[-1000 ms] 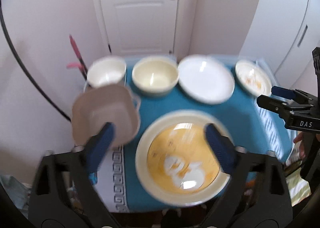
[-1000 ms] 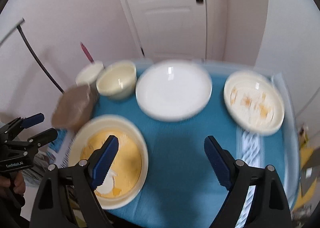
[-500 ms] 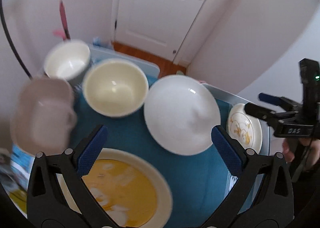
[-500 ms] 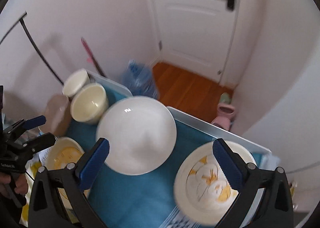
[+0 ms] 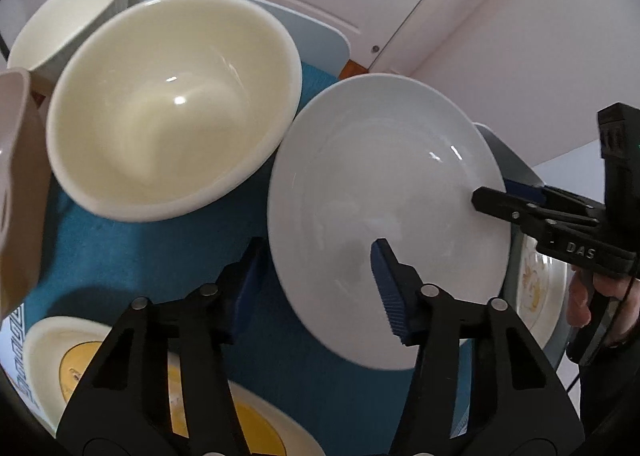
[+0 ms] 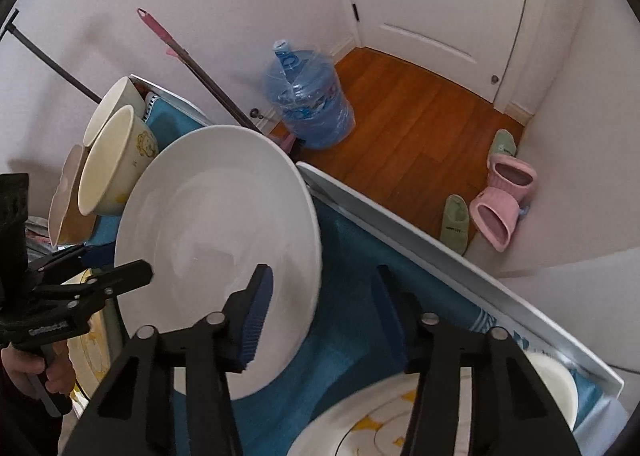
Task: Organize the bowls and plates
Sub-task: 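Grasp the rim of the plain white plate with both grippers, then carry the white plate with both grippers and lower it onto the yellow plate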
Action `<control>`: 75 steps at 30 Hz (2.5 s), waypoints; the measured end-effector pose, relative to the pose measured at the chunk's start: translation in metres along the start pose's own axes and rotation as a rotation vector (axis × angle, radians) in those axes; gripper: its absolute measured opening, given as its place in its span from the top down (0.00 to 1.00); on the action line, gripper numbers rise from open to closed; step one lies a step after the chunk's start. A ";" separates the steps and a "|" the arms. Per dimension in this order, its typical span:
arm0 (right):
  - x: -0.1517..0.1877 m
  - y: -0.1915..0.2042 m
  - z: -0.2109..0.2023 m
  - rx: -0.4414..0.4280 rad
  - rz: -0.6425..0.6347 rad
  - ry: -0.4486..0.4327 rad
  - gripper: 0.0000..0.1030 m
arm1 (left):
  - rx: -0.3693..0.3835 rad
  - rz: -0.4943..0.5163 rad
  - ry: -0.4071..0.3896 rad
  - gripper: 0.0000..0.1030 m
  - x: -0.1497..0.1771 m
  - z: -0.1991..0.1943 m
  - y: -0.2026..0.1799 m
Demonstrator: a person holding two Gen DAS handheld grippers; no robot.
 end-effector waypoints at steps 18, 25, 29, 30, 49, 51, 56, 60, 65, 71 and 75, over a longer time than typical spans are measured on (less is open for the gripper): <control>0.001 0.008 0.007 -0.014 -0.088 0.021 0.83 | -0.072 -0.007 -0.034 0.80 0.011 -0.010 -0.008; 0.006 0.018 -0.009 0.007 -0.081 0.002 0.83 | -0.071 -0.007 -0.043 0.80 0.018 -0.027 -0.009; 0.010 0.029 -0.022 0.025 -0.087 -0.017 0.83 | -0.057 -0.004 -0.052 0.80 0.029 -0.042 0.002; 0.011 0.033 -0.026 0.031 -0.084 -0.021 0.83 | -0.053 -0.003 -0.055 0.80 0.032 -0.048 0.004; 0.080 0.164 -0.047 0.027 0.051 -0.108 0.83 | -0.017 0.135 -0.077 0.80 0.076 -0.143 0.107; 0.091 0.176 -0.037 0.020 0.094 -0.113 0.83 | -0.018 0.156 -0.064 0.80 0.077 -0.143 0.120; 0.112 0.198 -0.012 0.060 0.161 -0.114 0.83 | 0.000 0.204 -0.012 0.80 0.092 -0.123 0.146; 0.125 0.204 0.002 0.090 0.234 -0.132 0.83 | 0.021 0.256 0.012 0.80 0.105 -0.117 0.154; 0.136 0.205 0.012 0.139 0.285 -0.150 0.83 | 0.039 0.313 0.032 0.80 0.108 -0.098 0.159; 0.138 0.205 0.015 0.185 0.309 -0.176 0.83 | 0.026 0.379 0.044 0.80 0.107 -0.079 0.158; 0.139 0.206 0.019 0.208 0.319 -0.170 0.83 | -0.016 0.429 0.047 0.80 0.106 -0.071 0.155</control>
Point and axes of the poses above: each gripper's, at about its wrist camera, not at the fingertips, and z roughly the way its jaws point, y to its left, x to its underside, the point moved 7 cm from there along z, roughly the way its jaws point, and after that the axes turned 13 degrees about -x, right-handed, at the moved point
